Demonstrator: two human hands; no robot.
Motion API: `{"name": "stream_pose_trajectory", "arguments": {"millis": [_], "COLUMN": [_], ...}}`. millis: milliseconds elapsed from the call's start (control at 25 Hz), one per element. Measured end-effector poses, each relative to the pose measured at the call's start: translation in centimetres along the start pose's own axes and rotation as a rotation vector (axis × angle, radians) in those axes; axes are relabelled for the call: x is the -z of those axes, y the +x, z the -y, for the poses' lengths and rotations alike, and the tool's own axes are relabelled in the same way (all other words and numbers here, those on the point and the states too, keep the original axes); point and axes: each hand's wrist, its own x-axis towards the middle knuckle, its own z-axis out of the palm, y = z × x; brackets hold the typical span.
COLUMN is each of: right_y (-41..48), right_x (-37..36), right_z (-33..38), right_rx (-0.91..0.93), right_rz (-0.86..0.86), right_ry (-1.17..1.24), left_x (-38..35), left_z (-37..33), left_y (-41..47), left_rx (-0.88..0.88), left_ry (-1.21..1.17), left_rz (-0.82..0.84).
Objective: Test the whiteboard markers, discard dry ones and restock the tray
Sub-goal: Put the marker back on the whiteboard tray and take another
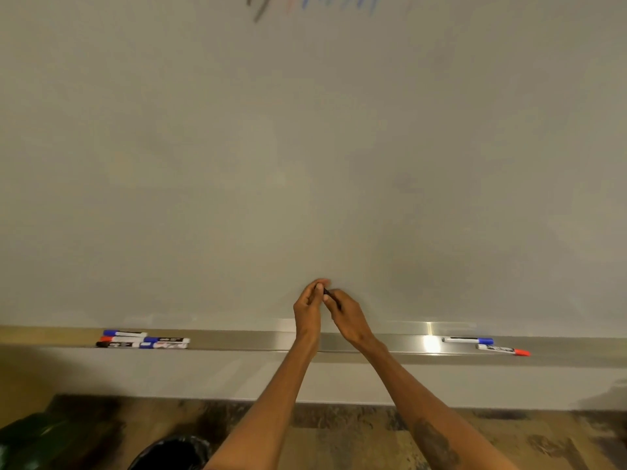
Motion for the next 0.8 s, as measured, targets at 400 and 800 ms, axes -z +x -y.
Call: {"name": "stream_pose_trajectory", "arguments": {"millis": [400, 800], "right_y": [1.6, 2.5], "right_x": [-3.4, -0.8], "right_z": [9.6, 22.7], "right_rx": [0.143, 0.419], "right_rz": [-0.128, -0.153], "right_ry": [-0.062, 0.316], "left_x": [3.4, 2.1], "left_z": [-9.4, -26.2], "left_y": [0.0, -0.4], "left_rx": [-0.171, -0.603], "left_ry": [-0.079, -0.179], "left_rz": [0.012, 0.118]}}
